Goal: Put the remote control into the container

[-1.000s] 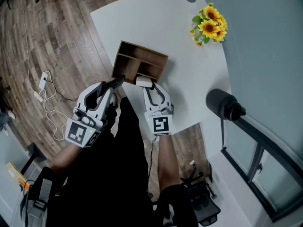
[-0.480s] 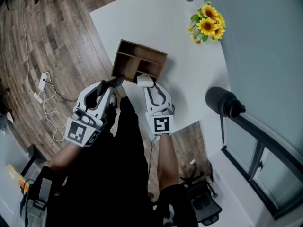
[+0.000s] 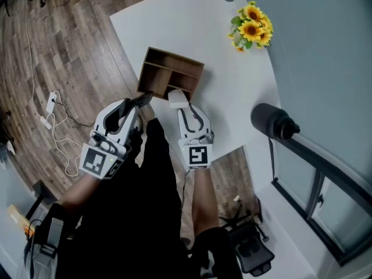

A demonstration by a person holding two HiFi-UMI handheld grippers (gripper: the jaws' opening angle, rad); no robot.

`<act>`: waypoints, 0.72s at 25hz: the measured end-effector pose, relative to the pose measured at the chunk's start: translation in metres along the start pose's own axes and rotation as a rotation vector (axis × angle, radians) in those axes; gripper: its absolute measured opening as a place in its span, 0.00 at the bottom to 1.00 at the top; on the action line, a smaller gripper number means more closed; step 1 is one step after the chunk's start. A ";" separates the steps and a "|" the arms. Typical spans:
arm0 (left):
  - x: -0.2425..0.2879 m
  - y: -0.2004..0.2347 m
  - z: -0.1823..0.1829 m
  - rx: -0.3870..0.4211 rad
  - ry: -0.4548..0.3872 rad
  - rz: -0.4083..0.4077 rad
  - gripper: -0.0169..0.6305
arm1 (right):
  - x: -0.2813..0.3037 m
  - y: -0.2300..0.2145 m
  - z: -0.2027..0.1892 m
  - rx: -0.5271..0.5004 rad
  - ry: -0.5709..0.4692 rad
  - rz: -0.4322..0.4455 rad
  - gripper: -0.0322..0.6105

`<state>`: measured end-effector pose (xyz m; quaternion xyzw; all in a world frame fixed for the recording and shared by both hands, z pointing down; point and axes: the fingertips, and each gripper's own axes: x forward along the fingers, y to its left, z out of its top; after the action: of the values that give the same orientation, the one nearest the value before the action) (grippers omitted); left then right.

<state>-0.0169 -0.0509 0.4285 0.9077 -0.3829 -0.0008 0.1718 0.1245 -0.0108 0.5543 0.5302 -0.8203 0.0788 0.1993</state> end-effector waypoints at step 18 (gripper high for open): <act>-0.016 -0.008 0.006 0.004 -0.001 -0.027 0.16 | -0.023 0.012 -0.005 0.034 -0.002 -0.055 0.21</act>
<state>-0.0236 -0.0365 0.4187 0.9131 -0.3706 -0.0031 0.1698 0.1228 0.0151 0.5508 0.5560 -0.8041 0.0868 0.1916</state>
